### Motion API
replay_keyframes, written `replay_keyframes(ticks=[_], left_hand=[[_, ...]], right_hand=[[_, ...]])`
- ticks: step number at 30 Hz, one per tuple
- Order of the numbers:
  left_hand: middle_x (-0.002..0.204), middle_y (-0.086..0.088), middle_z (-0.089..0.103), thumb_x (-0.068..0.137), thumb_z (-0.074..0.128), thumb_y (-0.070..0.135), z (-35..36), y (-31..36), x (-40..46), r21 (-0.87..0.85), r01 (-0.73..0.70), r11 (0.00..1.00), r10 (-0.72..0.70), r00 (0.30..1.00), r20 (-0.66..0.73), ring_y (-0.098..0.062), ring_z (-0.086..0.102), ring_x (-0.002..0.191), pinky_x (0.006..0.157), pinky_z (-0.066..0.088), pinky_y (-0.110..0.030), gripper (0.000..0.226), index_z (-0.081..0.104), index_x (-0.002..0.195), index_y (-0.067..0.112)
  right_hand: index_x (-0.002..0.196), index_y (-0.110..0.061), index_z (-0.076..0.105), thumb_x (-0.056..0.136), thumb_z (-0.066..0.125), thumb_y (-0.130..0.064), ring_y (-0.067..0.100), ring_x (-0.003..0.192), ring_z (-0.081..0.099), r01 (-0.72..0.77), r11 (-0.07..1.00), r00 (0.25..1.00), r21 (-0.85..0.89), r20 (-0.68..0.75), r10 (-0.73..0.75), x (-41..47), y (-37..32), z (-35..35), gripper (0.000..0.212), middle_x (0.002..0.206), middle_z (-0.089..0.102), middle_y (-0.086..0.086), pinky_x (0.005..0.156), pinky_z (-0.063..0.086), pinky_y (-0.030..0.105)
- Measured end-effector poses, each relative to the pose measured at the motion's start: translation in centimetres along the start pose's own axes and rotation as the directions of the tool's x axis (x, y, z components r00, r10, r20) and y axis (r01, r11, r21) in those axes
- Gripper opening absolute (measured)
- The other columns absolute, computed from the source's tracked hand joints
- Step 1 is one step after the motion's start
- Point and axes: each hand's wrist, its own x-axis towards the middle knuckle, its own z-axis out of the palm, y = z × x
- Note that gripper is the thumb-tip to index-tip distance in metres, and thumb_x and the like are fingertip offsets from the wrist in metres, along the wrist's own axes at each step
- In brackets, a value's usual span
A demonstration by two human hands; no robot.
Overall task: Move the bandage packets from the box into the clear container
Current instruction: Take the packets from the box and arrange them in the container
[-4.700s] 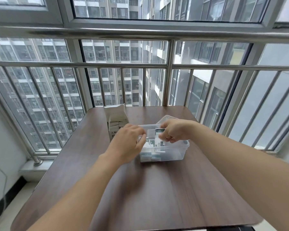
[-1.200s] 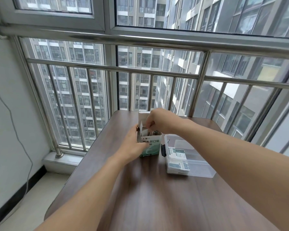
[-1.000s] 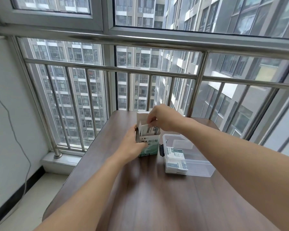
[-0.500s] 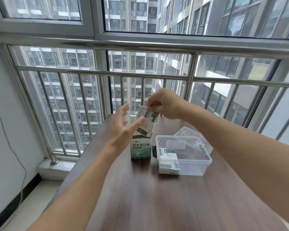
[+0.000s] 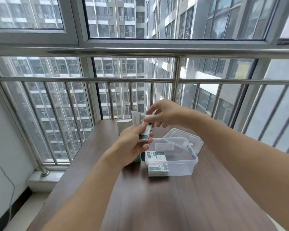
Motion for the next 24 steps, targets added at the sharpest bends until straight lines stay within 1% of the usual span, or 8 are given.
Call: replay_keyframes(ticks=[4,9,11,13,17,20,22,24], left_hand=[[0.081,-0.013,0.068,0.107,0.047,0.023,0.9,-0.9,0.4,0.049,0.001,0.999,0.001,0.999,-0.049,-0.017,0.067,0.059,0.040,0.052,-0.022,0.028,0.056,0.119,0.000],[0.094,-0.015,0.066,0.106,0.044,0.012,2.1,-2.5,0.8,0.321,-0.025,0.947,0.065,0.991,-0.117,-0.021,0.073,0.069,0.048,0.058,-0.030,0.023,0.053,0.124,0.000],[0.096,-0.016,0.064,0.102,0.043,0.008,2.6,-2.8,0.8,0.377,-0.034,0.925,0.085,0.989,-0.119,-0.023,0.071,0.072,0.054,0.060,-0.036,0.025,0.051,0.123,-0.003],[0.097,-0.013,0.061,0.100,0.047,0.011,3.1,-3.0,0.6,0.408,-0.051,0.912,0.095,0.992,-0.088,-0.022,0.068,0.072,0.052,0.059,-0.035,0.024,0.051,0.121,-0.001],[0.083,-0.005,0.059,0.089,0.058,0.002,3.7,-3.1,0.6,0.487,-0.078,0.870,0.099,0.995,-0.019,-0.016,0.058,0.067,0.044,0.045,-0.027,0.021,0.056,0.107,0.013],[0.077,-0.004,0.056,0.087,0.061,-0.002,3.8,-3.0,0.5,0.428,-0.059,0.902,0.068,0.998,-0.004,-0.011,0.056,0.059,0.044,0.041,-0.024,0.017,0.059,0.094,0.014],[0.076,-0.003,0.057,0.090,0.065,0.004,3.8,-2.8,0.3,0.387,-0.028,0.922,0.020,0.999,0.026,-0.010,0.058,0.057,0.047,0.042,-0.023,0.013,0.064,0.099,0.013],[0.075,-0.002,0.060,0.091,0.068,0.012,3.7,-2.6,0.5,0.440,-0.021,0.898,0.007,0.999,0.035,-0.009,0.061,0.057,0.049,0.045,-0.023,0.012,0.066,0.103,0.013]], right_hand=[[0.096,0.004,0.073,0.084,0.078,-0.006,0.012,0.057,0.059,-0.130,0.952,0.991,0.278,0.039,0.124,-0.8,2.0,0.0,0.016,0.065,0.067,0.003,0.057,0.051,0.023],[0.092,0.007,0.071,0.085,0.074,0.001,0.015,0.054,0.065,-0.237,0.919,0.967,0.314,-0.009,0.253,-1.9,3.0,0.5,0.010,0.071,0.069,0.013,0.057,0.057,0.024],[0.093,0.008,0.070,0.088,0.070,0.001,0.017,0.054,0.064,-0.251,0.896,0.960,0.365,-0.024,0.278,-2.2,3.2,0.7,0.009,0.070,0.067,0.014,0.061,0.060,0.027],[0.093,0.008,0.069,0.089,0.067,0.000,0.016,0.052,0.063,-0.245,0.880,0.960,0.408,-0.025,0.279,-2.5,3.2,1.0,0.009,0.067,0.064,0.012,0.060,0.059,0.027],[0.102,0.001,0.066,0.090,0.072,-0.010,0.014,0.057,0.064,-0.192,0.866,0.978,0.461,0.018,0.207,-3.4,2.9,1.1,0.018,0.076,0.065,0.011,0.057,0.057,0.024],[0.121,-0.014,0.063,0.087,0.076,-0.029,0.021,0.077,0.067,-0.104,0.864,0.994,0.492,0.034,0.100,-4.1,3.4,0.4,0.039,0.106,0.069,0.011,0.069,0.060,0.030],[0.134,-0.025,0.056,0.092,0.069,-0.032,0.021,0.095,0.069,0.017,0.912,1.000,0.410,-0.027,-0.006,-4.6,3.7,0.1,0.045,0.125,0.061,0.005,0.077,0.060,0.029],[0.141,-0.031,0.052,0.096,0.062,-0.033,0.016,0.100,0.069,0.105,0.953,0.994,0.284,-0.037,-0.098,-5.1,3.8,0.4,0.045,0.124,0.062,-0.001,0.080,0.059,0.028]])
